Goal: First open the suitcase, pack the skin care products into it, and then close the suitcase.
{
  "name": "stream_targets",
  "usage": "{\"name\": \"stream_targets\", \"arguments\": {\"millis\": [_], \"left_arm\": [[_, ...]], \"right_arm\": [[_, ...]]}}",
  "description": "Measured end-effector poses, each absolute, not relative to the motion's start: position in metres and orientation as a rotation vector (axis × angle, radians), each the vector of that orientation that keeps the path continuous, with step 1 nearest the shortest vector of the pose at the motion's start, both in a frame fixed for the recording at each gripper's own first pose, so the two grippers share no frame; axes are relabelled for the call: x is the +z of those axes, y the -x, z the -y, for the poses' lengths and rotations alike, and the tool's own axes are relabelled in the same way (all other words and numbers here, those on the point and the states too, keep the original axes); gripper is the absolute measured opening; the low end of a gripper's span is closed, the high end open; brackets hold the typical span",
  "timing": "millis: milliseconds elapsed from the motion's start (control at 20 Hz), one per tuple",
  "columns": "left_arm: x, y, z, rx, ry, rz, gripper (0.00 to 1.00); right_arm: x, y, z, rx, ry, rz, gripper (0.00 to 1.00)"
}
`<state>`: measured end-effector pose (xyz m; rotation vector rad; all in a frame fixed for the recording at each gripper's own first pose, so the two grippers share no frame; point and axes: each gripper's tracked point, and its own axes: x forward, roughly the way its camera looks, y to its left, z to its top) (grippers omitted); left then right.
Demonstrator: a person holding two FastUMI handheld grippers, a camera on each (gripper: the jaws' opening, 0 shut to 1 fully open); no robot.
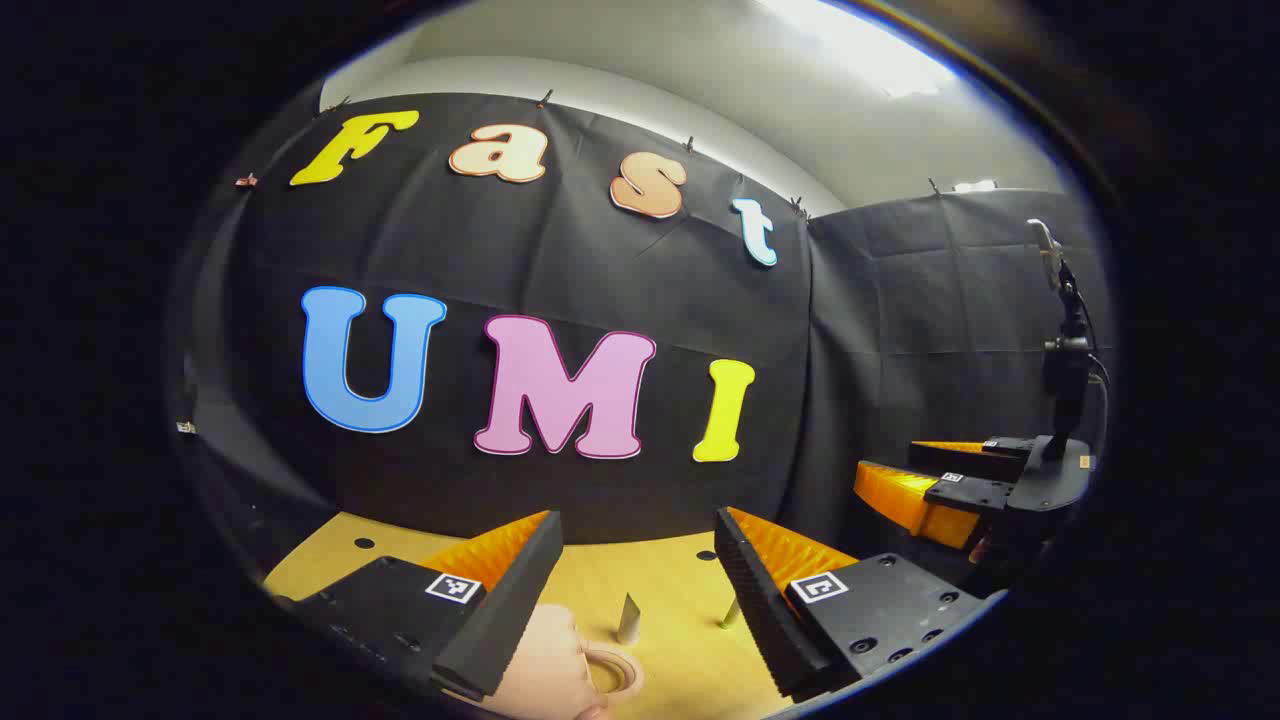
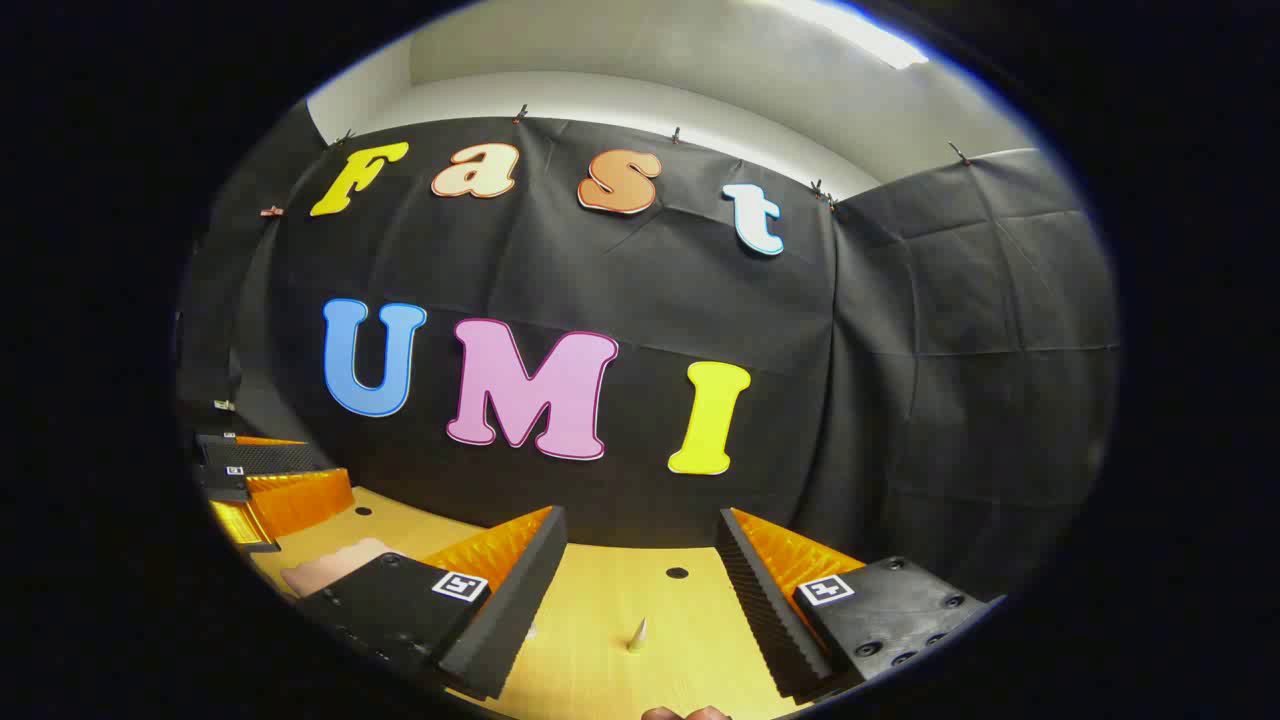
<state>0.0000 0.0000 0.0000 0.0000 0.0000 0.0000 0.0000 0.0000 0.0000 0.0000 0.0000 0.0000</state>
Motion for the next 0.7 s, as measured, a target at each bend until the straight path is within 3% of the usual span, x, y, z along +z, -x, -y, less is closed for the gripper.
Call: {"name": "stream_targets", "arguments": {"millis": [700], "left_arm": [[-0.0086, 0.0087, -0.0002, -0.001, -0.065, -0.03, 0.96]], "right_arm": [[-0.0084, -0.0025, -0.0069, 0.018, -0.017, -0.003, 0.96]]}}
